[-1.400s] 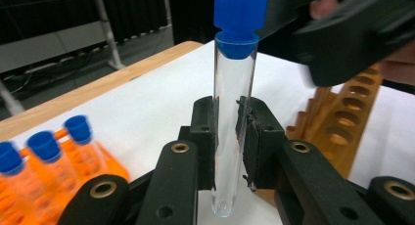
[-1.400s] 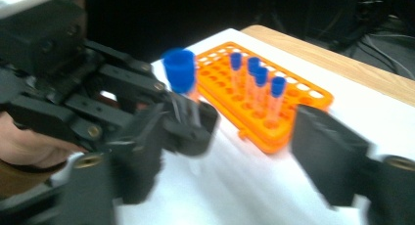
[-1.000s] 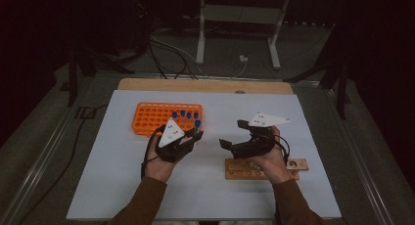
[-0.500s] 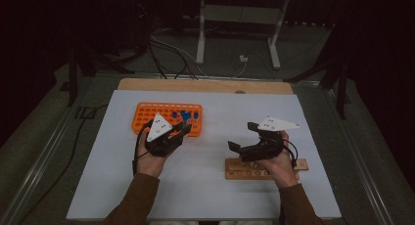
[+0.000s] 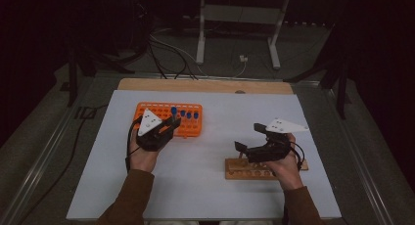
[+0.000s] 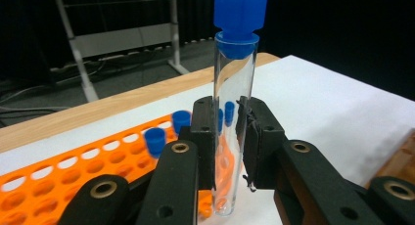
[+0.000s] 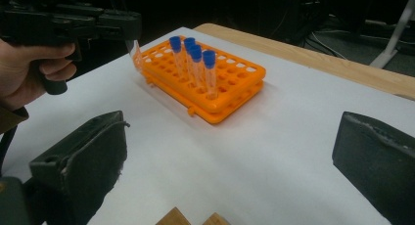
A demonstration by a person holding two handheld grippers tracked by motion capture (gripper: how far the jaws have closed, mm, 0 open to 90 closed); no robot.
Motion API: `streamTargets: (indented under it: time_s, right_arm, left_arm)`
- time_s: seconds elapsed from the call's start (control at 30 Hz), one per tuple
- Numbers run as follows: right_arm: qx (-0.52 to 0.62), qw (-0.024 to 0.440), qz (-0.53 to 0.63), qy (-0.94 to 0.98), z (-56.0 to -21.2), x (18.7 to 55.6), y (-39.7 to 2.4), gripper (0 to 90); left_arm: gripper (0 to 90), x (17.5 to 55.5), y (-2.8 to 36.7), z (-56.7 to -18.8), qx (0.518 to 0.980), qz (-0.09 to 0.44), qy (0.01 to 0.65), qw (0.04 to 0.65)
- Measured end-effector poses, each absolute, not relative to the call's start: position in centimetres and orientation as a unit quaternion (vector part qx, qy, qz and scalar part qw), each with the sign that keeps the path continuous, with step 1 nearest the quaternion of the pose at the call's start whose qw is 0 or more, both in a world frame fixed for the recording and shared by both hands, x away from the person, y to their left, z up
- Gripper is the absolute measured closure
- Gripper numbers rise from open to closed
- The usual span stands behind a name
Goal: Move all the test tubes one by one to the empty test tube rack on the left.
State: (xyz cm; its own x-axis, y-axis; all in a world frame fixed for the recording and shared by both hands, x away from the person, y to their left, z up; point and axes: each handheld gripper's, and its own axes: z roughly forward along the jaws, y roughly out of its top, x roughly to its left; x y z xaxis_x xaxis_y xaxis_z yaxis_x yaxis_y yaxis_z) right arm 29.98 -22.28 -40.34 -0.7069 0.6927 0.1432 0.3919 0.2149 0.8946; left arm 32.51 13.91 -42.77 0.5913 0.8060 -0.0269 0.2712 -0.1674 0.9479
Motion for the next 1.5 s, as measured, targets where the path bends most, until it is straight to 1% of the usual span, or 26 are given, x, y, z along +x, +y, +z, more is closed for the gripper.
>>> streamTargets:
  time_s: [0.33,0.77,1.17,1.4,1.5]
  right_arm:
    - [0.357,0.149,0.517,0.763,-40.4,29.6,-23.2,0.2]
    - [0.356,0.145,0.522,0.761,-40.6,29.5,-23.5,0.2]
    - [0.349,0.144,0.525,0.763,-40.6,29.3,-23.6,0.2]
    - [0.349,0.142,0.525,0.763,-40.7,29.2,-23.8,0.2]
    - [0.349,0.142,0.525,0.763,-40.8,29.2,-23.8,0.2]
  left_arm:
    - [77.9,33.9,14.8,-43.7,0.713,0.271,0.399,0.509]
    - [77.8,36.5,15.1,-45.9,0.699,0.286,0.436,0.490]
    - [77.8,38.2,14.9,-48.0,0.696,0.277,0.462,0.474]
    - [77.8,38.2,14.7,-49.8,0.713,0.262,0.473,0.446]
    - [78.0,38.0,14.9,-50.1,0.711,0.259,0.474,0.450]
